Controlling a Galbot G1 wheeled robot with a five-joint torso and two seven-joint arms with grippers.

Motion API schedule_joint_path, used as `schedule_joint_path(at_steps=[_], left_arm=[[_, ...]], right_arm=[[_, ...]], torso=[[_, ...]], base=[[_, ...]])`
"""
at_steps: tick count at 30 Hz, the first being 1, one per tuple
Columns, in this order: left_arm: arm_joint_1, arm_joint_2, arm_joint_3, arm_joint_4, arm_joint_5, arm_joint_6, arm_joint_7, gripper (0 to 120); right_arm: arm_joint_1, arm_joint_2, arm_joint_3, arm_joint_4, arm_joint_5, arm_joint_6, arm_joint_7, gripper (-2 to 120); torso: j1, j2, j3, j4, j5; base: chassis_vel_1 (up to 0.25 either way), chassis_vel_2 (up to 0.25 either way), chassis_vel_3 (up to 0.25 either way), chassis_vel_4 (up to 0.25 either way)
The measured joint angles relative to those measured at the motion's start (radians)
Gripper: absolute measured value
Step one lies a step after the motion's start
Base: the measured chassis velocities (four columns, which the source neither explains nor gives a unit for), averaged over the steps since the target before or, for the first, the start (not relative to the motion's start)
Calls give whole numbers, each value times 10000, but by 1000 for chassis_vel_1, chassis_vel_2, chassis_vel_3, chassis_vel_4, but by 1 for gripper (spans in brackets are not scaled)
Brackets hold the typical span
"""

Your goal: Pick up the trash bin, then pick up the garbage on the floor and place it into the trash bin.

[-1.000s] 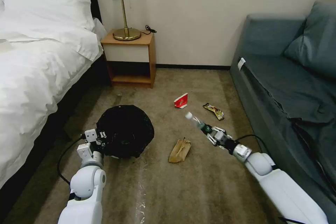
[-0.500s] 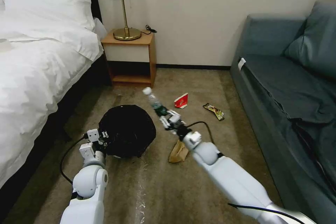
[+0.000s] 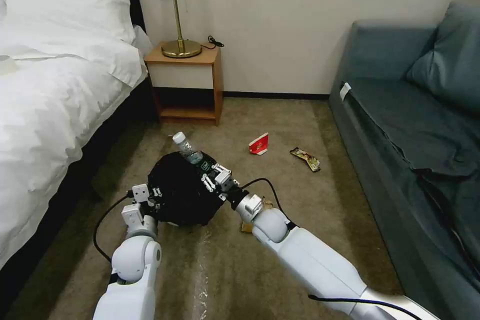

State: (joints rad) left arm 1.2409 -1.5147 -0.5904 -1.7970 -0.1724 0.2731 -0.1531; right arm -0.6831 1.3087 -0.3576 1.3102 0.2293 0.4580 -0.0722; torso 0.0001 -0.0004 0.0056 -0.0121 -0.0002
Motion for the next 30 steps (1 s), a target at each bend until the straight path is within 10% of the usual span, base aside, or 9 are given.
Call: schedule_joint_path(at_steps=[30], left_arm=[[82,-61,69,-193,145,-1,-72,4]], right_arm=[[-120,6,-9,-58,-449,-104,5,100]], torso=[[0,0,0,0,0]], base=[[0,0,0,0]])
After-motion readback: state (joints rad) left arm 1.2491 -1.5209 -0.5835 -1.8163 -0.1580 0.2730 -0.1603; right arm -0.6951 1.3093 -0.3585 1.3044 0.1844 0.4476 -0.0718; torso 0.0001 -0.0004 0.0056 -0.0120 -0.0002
